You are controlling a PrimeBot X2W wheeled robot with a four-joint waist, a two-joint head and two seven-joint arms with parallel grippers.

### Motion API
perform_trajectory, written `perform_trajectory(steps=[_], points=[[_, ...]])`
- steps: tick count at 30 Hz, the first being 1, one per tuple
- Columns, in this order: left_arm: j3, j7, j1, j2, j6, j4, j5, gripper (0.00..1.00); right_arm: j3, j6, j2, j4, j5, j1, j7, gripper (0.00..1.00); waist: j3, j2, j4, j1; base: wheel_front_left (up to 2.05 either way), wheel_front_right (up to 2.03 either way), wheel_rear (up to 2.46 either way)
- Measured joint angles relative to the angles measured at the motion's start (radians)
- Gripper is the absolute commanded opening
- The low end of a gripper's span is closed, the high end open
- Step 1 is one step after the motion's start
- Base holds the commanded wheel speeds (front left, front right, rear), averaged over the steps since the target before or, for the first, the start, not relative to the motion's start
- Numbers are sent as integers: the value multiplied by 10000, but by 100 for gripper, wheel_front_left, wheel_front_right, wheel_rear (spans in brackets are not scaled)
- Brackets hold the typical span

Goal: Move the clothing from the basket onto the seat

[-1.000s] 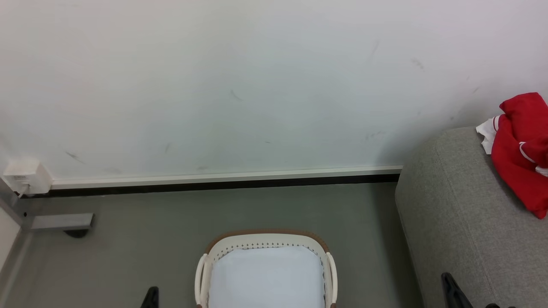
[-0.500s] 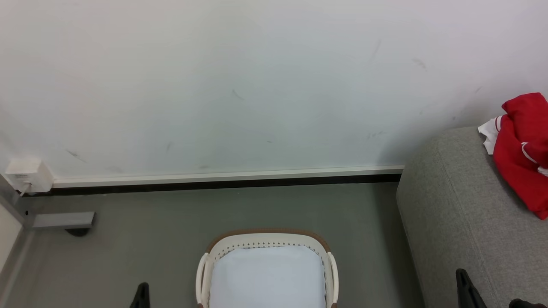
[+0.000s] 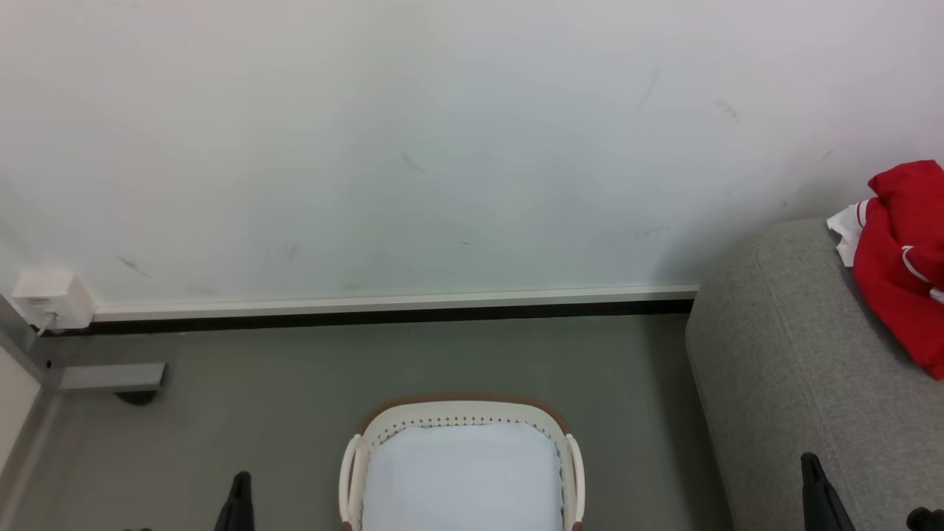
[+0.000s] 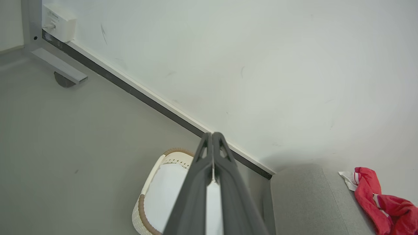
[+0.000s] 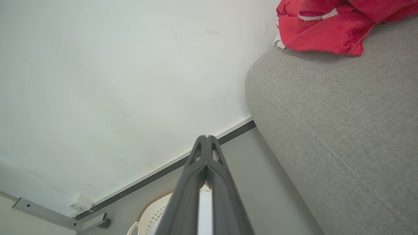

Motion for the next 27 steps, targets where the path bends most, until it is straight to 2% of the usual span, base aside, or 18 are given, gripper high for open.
perform_trajectory(steps=[27], points=[[261, 932, -610, 17, -249, 92, -3565, 0, -349, -2, -25, -255, 3434, -405, 897, 0, 34, 0, 90, 0, 0, 0, 0]])
